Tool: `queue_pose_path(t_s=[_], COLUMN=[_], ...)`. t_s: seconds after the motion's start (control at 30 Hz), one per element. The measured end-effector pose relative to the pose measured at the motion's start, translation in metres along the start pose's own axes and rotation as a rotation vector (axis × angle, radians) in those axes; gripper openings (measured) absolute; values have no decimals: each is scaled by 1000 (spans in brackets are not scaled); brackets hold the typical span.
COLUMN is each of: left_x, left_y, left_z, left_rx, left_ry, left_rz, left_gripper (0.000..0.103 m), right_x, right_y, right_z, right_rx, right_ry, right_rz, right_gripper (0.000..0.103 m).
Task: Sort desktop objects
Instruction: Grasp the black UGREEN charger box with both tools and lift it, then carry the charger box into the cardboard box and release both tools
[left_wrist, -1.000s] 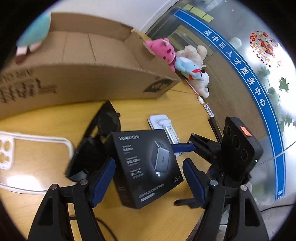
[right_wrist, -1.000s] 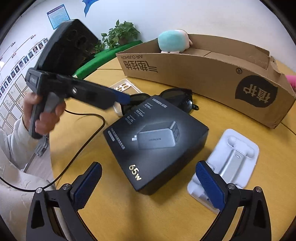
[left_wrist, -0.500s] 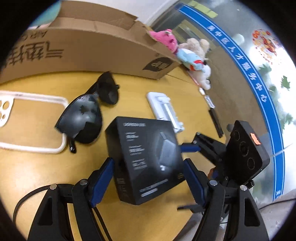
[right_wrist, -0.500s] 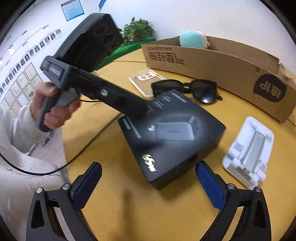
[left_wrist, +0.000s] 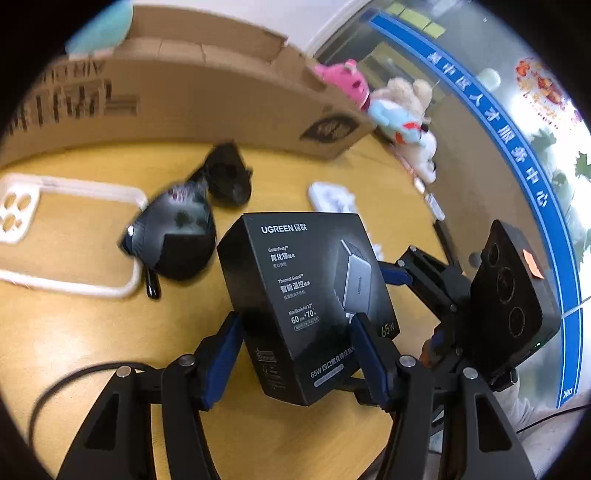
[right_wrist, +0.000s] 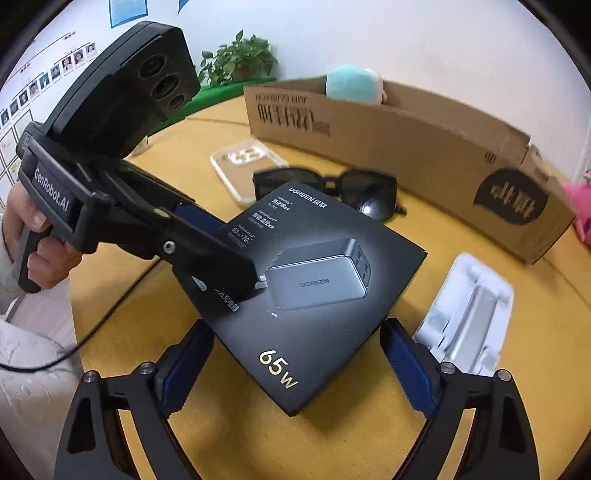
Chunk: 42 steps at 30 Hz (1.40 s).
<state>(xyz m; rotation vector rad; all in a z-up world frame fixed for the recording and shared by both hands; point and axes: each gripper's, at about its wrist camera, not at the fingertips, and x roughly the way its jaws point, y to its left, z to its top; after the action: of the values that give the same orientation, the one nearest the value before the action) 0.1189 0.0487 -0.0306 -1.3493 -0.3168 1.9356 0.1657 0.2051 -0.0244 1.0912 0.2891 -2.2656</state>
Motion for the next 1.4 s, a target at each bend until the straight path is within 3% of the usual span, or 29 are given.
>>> queue_pose_path(t_s=[0.13,0.23,0.43,0.7,0.8,0.97,1.1,1.4], left_x=[-29,-53,-114,-184,-201,-211,-214,-163], left_y=[-7,-16,-33,-61,-66,-60,-40,17], left_z=[21,45,100,177,202,242,264,308], left_rx=[19,73,161,291,312,301,266,143], left_ry=[-83,-148,-292,-446,-485,-503,-516,-430], left_rz=[-18,19,54,130,155,132,107,111], left_gripper=[59,59,59,59,59,58,56,56], right_x=[-20,-36,-65,-107,-125,-145,-141,-68], right_y=[-2,-4,-7,-21,-30,-39,-49,-108], right_z=[23,48,122,218,252,303,333,348], right_rx=[-5,-46,-174,-271,-306,-360,-387,-249], right_ry=[-77,-138,-267,-430,-479,-543,-527,-457], right_rz=[-16,-42,-121,-173,-154,-185,-202,-109], right_gripper=[92,92,92,92,92,93,92,92])
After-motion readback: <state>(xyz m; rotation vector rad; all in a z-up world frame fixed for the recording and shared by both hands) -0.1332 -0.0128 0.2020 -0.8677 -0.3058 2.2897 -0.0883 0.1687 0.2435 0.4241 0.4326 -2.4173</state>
